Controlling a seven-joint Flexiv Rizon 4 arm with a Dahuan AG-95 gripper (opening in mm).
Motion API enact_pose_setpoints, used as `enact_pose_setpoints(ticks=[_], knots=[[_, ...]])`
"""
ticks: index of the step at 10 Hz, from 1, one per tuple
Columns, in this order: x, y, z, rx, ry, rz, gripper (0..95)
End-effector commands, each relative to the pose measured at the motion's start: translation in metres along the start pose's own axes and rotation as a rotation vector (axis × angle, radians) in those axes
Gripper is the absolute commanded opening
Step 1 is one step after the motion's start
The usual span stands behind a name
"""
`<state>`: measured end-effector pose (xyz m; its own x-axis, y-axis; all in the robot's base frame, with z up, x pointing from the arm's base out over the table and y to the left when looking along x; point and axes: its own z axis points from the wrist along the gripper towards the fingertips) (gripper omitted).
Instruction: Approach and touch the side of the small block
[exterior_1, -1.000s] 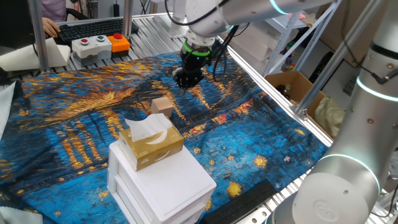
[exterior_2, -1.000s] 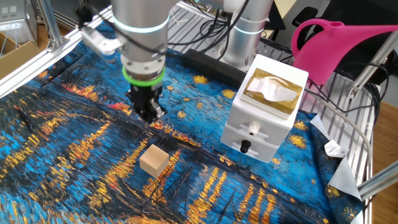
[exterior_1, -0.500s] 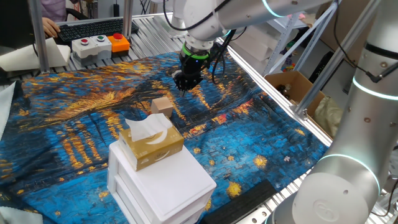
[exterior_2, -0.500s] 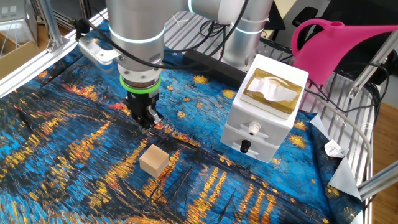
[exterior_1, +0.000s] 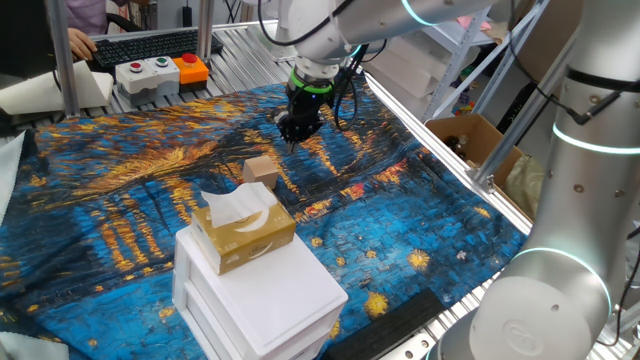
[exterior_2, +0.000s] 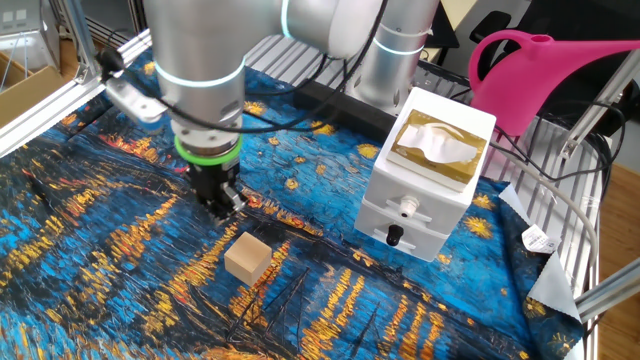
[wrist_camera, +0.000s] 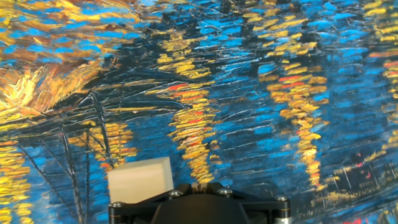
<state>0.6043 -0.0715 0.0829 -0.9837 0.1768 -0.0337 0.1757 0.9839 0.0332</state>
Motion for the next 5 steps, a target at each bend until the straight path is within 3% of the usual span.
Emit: enact_pose_setpoints(ticks=[1, 5], knots=[[-0.0016, -0.0009, 0.0052, 0.006, 0.007, -0.006, 0.0], [-0.0015, -0.0004, 0.0052, -0.002, 0.008, -0.021, 0.0]])
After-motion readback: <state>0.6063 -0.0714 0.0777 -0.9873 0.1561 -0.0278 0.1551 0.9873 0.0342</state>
